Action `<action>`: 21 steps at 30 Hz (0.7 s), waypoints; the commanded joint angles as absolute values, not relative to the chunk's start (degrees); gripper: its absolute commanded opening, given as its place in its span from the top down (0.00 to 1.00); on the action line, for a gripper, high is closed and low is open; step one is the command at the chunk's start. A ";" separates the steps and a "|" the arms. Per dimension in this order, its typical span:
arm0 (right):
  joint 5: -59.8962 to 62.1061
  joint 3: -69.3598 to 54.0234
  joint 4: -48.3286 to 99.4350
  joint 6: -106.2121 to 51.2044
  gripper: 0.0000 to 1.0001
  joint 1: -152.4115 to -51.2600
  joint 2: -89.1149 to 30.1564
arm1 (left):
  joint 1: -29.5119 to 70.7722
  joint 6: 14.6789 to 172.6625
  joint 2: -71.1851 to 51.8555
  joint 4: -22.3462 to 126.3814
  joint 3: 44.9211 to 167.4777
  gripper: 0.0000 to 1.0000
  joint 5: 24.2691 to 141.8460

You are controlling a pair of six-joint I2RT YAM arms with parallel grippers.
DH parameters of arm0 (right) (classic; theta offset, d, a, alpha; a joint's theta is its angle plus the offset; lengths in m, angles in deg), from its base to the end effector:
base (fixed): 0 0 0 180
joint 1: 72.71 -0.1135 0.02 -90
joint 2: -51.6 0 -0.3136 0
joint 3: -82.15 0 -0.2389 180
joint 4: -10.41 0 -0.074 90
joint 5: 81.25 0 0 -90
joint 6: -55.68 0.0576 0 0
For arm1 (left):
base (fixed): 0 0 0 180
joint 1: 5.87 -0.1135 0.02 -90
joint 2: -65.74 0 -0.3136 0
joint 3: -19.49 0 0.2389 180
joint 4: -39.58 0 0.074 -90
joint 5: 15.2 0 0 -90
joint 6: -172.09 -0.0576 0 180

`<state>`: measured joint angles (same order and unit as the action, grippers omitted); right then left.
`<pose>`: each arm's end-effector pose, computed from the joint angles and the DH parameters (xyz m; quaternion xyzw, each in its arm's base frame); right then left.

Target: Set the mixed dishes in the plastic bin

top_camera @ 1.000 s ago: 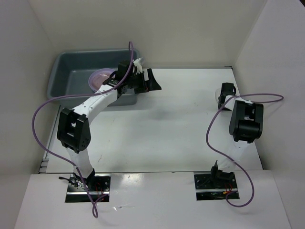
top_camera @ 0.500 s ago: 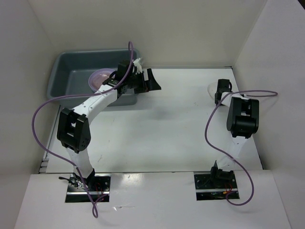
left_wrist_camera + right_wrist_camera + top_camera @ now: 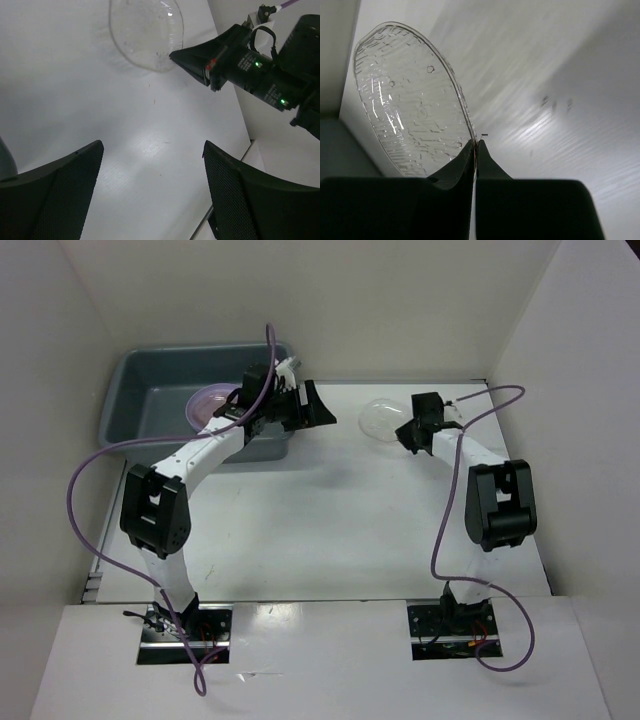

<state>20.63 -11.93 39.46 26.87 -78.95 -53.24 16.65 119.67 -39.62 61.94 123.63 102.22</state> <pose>0.4124 0.0332 0.2423 0.4613 0.8066 0.1176 0.3503 0.4116 -0.1994 0.3608 0.0222 0.8228 -0.4381 0.3613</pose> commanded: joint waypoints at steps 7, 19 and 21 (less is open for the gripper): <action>4.19 -8.51 45.08 14.99 1.00 -86.24 -47.71 | 16.54 117.86 -42.53 54.82 121.66 0.13 103.27; -1.27 -3.33 49.66 10.24 1.00 -88.18 -44.64 | 16.54 111.53 -44.29 58.16 122.80 0.18 94.66; -1.80 -3.32 50.18 10.24 1.00 -88.70 -44.12 | 16.54 111.53 -44.83 58.16 122.80 0.22 93.87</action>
